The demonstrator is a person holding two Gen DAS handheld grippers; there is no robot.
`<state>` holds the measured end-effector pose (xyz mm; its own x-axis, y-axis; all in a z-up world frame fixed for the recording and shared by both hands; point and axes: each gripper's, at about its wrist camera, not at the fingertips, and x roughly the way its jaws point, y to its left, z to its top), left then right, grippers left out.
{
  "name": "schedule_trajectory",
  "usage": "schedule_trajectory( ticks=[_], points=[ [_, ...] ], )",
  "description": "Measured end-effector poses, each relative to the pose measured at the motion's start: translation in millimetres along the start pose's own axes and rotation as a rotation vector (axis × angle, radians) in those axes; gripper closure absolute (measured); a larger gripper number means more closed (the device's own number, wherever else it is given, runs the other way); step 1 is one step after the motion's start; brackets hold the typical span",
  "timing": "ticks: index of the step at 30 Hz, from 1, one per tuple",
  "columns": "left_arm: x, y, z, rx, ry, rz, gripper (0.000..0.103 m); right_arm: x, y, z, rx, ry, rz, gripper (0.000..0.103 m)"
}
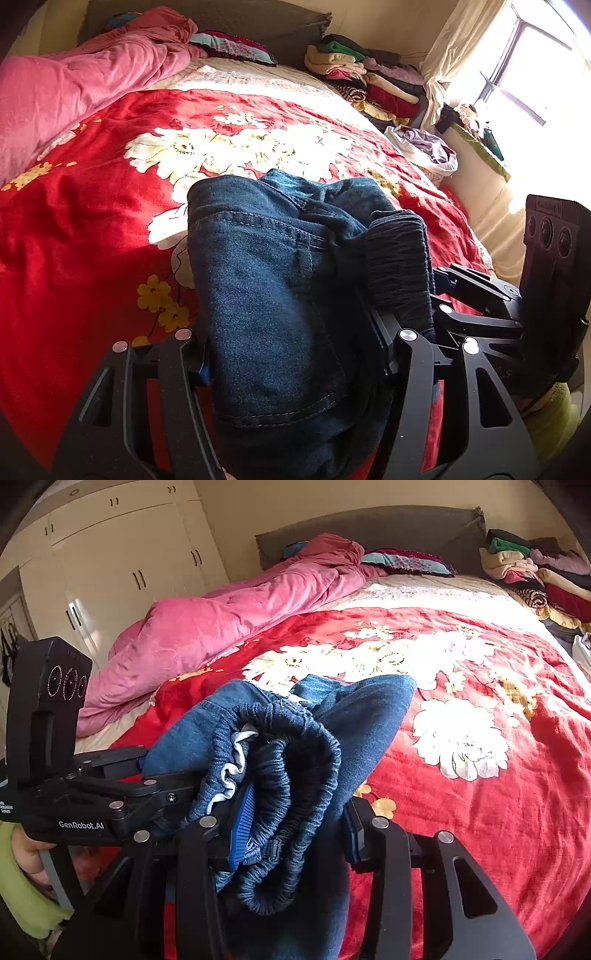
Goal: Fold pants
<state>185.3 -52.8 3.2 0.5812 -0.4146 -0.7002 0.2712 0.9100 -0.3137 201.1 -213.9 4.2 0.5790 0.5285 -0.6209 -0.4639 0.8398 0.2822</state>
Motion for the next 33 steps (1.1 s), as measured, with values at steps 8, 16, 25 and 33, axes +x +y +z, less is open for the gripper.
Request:
schedule_trajectory(
  ticks=[8,16,25,33],
  points=[
    [16,15,-9,-0.022,0.039,0.025,0.050,21,-21,-9,0.076,0.077,-0.030,0.053],
    [35,29,-22,-0.058,0.081,0.034,0.044,37,-38,-23,0.148,0.138,-0.083,0.035],
    [32,29,-22,-0.055,0.075,0.036,0.041,33,-37,-24,0.164,0.117,-0.099,0.032],
    [23,30,-20,-0.063,0.064,0.042,0.037,12,-31,-26,0.169,0.082,-0.118,0.031]
  ],
)
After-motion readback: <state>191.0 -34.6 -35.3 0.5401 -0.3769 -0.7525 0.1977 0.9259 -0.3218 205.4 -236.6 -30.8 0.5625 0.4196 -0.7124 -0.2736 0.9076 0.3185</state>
